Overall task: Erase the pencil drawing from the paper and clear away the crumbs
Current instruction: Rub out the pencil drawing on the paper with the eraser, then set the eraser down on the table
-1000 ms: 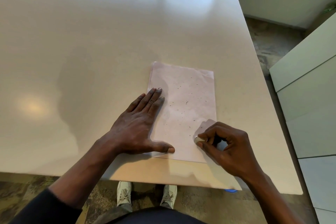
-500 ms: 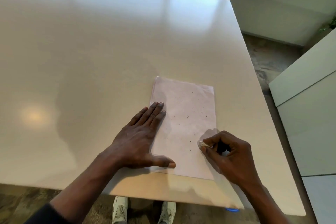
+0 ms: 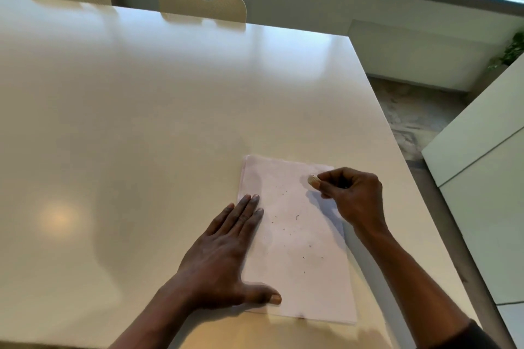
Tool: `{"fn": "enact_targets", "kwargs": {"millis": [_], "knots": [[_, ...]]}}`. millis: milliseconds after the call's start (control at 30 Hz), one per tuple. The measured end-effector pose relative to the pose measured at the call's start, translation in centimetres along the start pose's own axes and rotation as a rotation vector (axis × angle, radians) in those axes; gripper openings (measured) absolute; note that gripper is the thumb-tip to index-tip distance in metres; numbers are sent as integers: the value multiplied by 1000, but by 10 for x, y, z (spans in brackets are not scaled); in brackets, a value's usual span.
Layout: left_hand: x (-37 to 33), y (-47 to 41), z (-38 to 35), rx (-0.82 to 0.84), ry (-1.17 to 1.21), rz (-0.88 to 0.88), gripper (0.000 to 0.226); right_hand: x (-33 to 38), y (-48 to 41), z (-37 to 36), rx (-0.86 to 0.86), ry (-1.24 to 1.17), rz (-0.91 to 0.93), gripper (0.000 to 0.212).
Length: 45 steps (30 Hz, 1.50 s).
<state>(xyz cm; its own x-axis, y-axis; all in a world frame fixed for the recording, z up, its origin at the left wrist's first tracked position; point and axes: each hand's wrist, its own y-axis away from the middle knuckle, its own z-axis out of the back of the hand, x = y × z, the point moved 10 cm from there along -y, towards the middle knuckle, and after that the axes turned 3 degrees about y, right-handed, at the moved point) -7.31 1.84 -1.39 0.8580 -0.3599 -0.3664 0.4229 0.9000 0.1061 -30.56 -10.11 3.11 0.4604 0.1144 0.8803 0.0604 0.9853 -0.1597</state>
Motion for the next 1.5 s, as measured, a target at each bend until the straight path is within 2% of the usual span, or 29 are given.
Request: {"fn": "enact_targets", "kwargs": {"millis": [333, 533, 867, 1133, 1367, 1500], "knots": [[1, -1, 2, 35, 18, 3, 146, 2, -104, -44, -22, 181, 60, 25], [-1, 0, 6, 55, 70, 23, 147, -10, -128, -69, 2, 272, -7, 25], [-1, 0, 7, 42, 53, -1, 146, -19, -120, -84, 21, 328, -74, 24], [0, 0, 4, 34, 30, -14, 146, -17, -116, -83, 33, 355, -37, 27], [1, 0, 1, 47, 25, -17, 148, 6, -83, -82, -35, 514, 124, 44], [0, 0, 2, 30, 36, -17, 148, 32, -41, -92, 21, 507, 196, 45]]}}
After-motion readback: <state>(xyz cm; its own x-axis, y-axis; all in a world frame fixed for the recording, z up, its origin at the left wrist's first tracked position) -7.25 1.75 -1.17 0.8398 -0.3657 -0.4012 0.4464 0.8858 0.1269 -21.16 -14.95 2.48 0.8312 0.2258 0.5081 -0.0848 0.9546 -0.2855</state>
